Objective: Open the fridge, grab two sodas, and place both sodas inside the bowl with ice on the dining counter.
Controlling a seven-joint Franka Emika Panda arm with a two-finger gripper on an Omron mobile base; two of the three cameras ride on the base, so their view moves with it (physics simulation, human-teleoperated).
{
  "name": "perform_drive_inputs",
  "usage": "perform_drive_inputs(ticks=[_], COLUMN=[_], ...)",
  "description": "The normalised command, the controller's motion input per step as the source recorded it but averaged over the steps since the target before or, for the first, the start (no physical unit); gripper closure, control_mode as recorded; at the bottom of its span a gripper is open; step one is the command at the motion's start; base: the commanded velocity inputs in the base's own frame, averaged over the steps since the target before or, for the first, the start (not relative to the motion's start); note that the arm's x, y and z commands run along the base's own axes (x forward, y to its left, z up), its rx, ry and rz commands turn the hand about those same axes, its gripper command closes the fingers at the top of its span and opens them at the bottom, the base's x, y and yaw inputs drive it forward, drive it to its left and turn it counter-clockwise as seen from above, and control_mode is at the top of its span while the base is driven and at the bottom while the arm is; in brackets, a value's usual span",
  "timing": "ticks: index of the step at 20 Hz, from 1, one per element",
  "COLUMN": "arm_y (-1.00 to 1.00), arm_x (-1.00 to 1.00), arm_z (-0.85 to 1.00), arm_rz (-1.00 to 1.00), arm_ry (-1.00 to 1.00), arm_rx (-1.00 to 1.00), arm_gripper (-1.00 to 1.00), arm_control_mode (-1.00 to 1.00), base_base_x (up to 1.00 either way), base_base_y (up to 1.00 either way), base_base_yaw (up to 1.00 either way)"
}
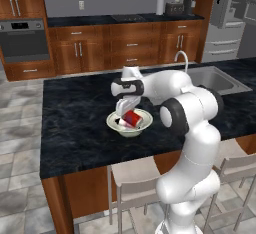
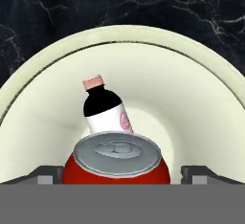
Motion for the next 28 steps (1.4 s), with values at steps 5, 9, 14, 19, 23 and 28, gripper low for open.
perform_drive_inputs(ticks=[5,9,14,19,23,28], arm_y=[-0.03,-0.01,-0.01,-0.06,0.0,-0.02], arm_x=[-0.06,-0.05,-0.15,-0.41,-0.34,-0.32], arm_z=[0.0,0.07,0.43,0.53,0.43,0.48], arm_rz=[0.0,0.0,0.0,0.0,0.0,0.0], arm_ry=[0.0,0.0,-0.01,-0.06,-0.02,-0.05], arm_rx=[0.0,0.0,0.01,0.03,0.01,0.02], arm_gripper=[-1.0,-1.0,-1.0,-1.0,-1.0,-1.0], arm_control_mode=[-1.0,-1.0,-1.0,-1.0,-1.0,-1.0], base_base_x=[0.0,0.0,0.0,0.0,0.0,0.0], base_base_y=[0.0,0.0,0.0,0.0,0.0,0.0], base_base_yaw=[0.0,0.0,0.0,0.0,0.0,0.0])
